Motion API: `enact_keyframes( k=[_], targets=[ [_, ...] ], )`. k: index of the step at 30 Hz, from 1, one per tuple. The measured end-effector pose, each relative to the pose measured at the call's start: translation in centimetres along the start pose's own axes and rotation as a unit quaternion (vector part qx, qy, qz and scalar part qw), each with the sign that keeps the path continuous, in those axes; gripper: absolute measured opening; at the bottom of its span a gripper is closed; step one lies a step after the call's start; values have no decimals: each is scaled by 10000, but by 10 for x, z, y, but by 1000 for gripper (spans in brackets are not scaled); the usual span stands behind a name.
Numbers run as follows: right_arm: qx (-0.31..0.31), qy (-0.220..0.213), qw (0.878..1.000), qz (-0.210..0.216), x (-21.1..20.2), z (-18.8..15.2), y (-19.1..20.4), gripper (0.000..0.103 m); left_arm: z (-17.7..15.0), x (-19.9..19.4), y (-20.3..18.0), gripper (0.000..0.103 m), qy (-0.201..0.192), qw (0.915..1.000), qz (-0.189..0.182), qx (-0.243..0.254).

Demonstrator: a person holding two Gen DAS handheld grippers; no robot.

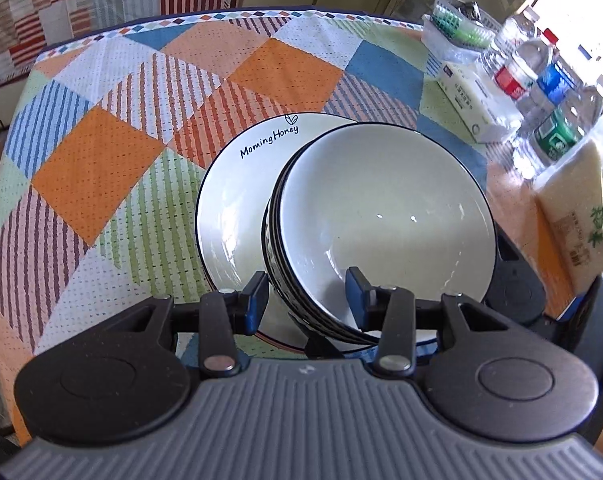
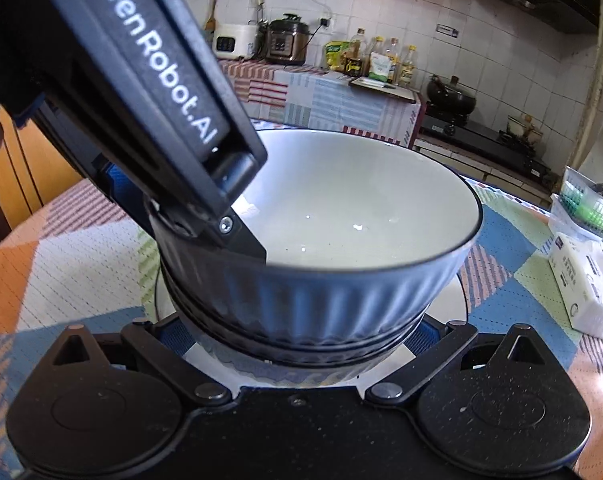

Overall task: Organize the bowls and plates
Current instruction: 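Carry the bowl stack with both tools over the MorningHoney plate stack, then lower the bowl stack onto the MorningHoney plate with both tools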

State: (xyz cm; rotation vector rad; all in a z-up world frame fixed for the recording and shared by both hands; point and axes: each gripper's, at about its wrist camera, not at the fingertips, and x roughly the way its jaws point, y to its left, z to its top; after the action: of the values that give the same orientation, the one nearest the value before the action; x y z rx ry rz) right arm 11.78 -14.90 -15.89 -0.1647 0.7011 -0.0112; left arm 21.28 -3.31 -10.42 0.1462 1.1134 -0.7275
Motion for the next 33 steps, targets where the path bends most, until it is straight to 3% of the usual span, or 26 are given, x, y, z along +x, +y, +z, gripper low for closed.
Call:
enact_keyframes(
  k=[9, 19, 33],
  targets=[
    [-48, 91, 9999, -2, 9, 6, -4, 102, 7, 6, -1, 40, -117, 9999, 116, 47],
    [-294, 106, 9994, -155, 15, 9, -4, 102, 9, 10, 11, 40, -354, 9987, -101, -346],
    [-2, 411, 9988, -267, 20, 22, -10, 102, 3, 8, 22, 40, -737, 9942, -488, -609]
  ],
)
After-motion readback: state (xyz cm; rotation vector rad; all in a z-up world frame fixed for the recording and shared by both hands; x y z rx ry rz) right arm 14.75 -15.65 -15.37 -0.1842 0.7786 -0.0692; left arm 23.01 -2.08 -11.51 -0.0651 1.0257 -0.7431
